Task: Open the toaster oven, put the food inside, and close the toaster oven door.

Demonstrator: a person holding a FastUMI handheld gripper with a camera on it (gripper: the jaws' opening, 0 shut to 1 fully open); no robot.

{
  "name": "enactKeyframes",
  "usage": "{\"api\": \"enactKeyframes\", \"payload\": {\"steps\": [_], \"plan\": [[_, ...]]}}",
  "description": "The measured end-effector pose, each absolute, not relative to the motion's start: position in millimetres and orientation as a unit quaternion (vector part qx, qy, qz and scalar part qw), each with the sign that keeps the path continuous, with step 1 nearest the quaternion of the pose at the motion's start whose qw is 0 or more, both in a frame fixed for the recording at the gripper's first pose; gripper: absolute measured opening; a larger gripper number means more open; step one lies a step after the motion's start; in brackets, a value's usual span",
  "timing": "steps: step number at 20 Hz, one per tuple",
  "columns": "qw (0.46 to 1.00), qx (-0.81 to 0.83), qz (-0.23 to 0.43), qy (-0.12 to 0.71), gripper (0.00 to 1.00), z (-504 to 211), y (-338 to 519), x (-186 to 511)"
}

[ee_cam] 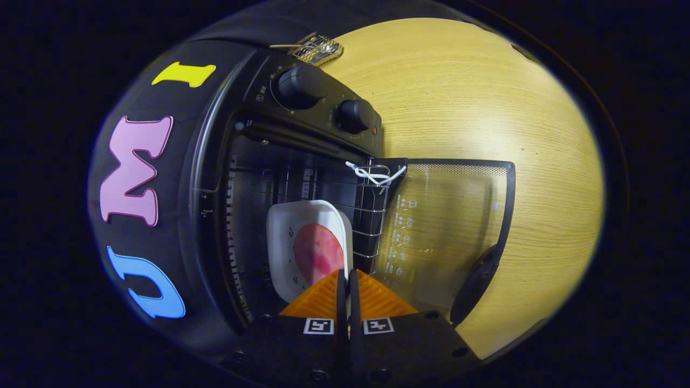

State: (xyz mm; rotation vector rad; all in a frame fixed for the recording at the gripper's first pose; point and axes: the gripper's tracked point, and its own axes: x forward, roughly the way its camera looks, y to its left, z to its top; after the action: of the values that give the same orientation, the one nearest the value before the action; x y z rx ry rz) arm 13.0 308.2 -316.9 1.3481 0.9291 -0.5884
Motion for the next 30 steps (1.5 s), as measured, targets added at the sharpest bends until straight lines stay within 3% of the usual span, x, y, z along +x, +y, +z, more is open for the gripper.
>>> {"api": "enactKeyframes", "payload": {"steps": [7,9,10,11,13,15,18,24,30], "plan": [[0.622,0.636,-0.228,0.395,0.10,-308,322,21],[0.622,0.640,-0.223,0.391,0.19,-306,321,20],[0.623,0.640,-0.219,0.393,0.19,-307,323,20],[0.623,0.641,-0.211,0.396,0.38,-303,324,18],[0.624,0.638,-0.199,0.404,0.63,-303,325,14],[0.626,0.635,-0.185,0.413,0.81,-299,326,8],[0.626,0.631,-0.167,0.427,0.98,-295,327,0],[0.649,0.620,-0.099,0.431,0.97,-275,326,-11],[0.771,0.498,0.019,0.397,0.97,-238,306,-22]]}}
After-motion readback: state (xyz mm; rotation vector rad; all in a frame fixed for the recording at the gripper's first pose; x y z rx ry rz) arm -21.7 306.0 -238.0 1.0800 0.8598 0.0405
